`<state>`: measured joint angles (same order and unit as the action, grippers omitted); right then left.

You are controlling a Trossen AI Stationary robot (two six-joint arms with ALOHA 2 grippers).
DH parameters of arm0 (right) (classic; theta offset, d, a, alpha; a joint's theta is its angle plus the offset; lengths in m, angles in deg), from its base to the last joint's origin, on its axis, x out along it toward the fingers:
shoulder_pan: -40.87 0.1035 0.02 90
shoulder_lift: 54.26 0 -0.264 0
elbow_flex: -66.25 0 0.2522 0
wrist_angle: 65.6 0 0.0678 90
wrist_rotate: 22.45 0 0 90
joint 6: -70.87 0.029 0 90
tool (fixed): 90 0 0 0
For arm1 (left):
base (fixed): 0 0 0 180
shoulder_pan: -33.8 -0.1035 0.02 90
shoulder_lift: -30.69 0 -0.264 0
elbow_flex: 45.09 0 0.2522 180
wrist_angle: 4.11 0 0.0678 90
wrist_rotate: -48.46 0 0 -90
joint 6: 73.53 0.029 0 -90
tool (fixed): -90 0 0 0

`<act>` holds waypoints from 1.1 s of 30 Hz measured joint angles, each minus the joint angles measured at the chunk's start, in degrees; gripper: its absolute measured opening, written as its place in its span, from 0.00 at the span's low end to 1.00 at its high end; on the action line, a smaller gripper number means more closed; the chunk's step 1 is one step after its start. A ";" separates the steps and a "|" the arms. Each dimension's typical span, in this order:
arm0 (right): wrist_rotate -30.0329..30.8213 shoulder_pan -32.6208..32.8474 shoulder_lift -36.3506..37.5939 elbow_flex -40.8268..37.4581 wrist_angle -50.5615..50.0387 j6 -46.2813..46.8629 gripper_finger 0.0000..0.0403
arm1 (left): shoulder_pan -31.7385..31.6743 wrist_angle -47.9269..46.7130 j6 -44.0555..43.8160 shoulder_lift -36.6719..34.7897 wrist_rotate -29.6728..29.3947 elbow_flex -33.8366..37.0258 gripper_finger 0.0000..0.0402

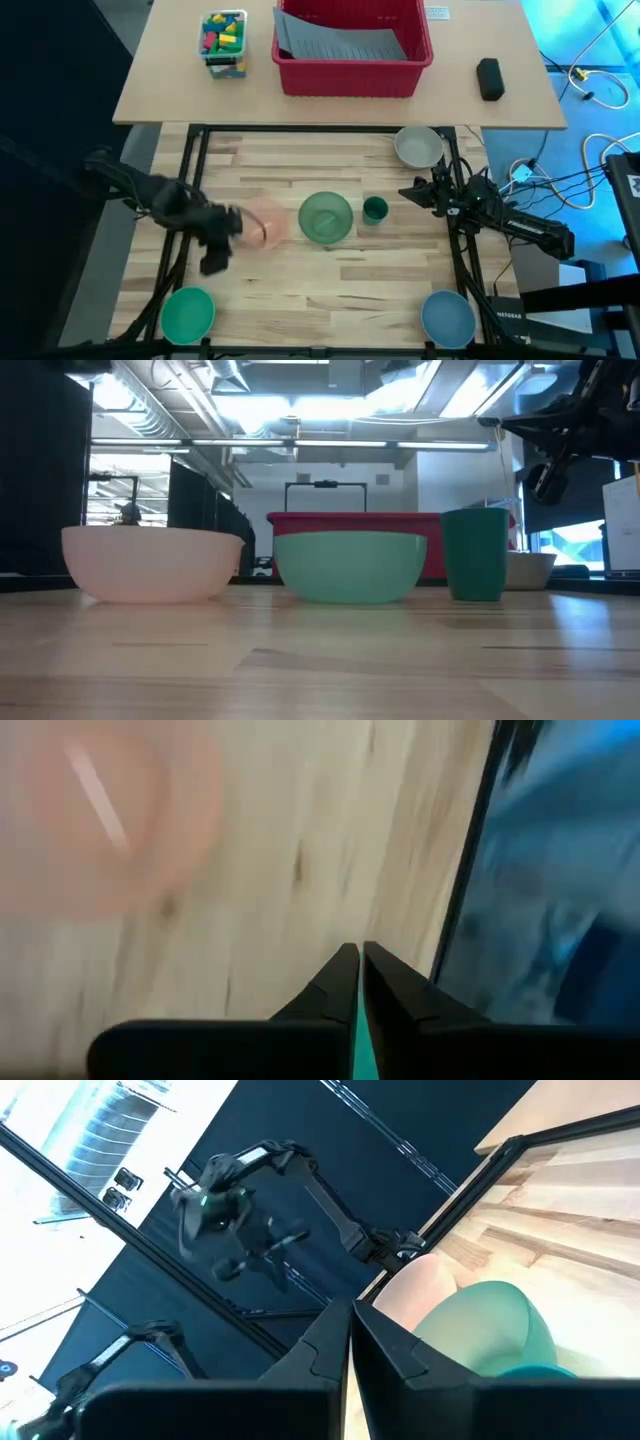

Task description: Nest bowls inside each other

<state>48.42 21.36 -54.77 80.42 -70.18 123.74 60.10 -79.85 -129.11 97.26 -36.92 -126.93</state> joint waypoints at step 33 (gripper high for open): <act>-15.58 -0.01 0.00 0.00 0.98 3.97 0.00 | 21.21 -0.89 -73.89 32.37 2.42 -11.23 0.50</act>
<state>32.84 21.35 -54.77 80.42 -69.21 127.71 81.32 -80.75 -202.99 129.63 -34.49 -138.16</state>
